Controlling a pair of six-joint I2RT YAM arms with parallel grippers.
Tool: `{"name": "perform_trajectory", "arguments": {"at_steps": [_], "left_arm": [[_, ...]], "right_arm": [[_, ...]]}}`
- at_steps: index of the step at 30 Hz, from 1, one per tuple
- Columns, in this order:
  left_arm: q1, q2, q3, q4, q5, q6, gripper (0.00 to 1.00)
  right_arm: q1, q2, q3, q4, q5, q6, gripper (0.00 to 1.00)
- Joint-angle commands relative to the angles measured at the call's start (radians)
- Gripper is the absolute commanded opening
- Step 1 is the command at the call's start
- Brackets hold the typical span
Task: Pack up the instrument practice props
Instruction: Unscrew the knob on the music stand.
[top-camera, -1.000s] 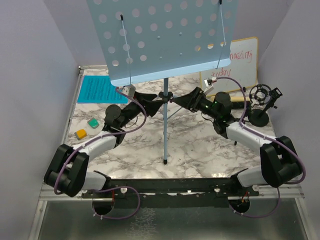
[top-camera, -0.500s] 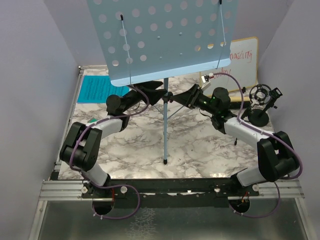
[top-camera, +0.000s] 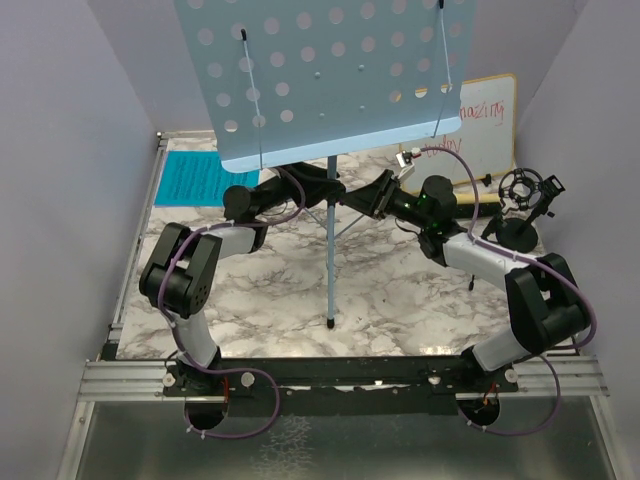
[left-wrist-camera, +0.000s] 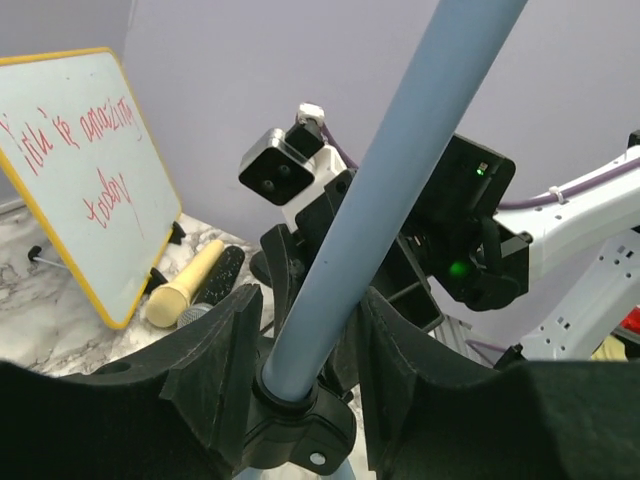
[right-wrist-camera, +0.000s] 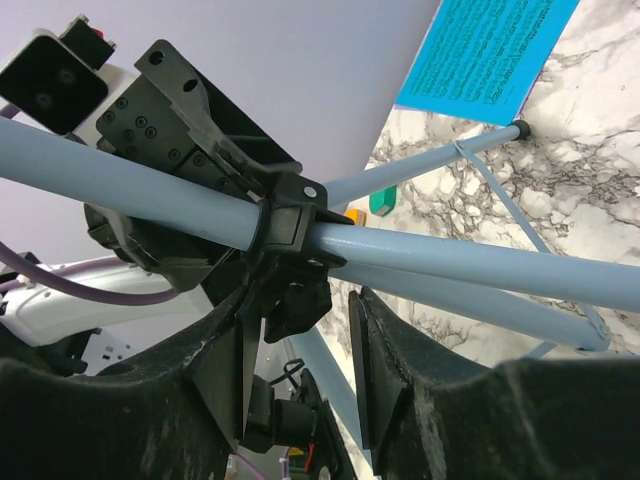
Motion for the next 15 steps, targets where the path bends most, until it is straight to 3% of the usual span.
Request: {"name": "perform_trajectory", "arguments": {"at_steps": [1,8,15], "left_arm": [[0.005,0.032,0.012,0.110,0.034,0.019,0.45],[0.005,-0.024,0.015,-0.167,0.049,0.245,0.34],[0.005,-0.070,0.027,-0.432,0.068,0.462,0.32]], "right_arm": [[-0.002,0.015,-0.003,0.046,-0.030,0.011,0.45],[-0.002,0.011,-0.002,0.045,-0.032,0.003,0.39],[-0.002,0.020,-0.008,0.068,-0.046,0.008,0.32]]}}
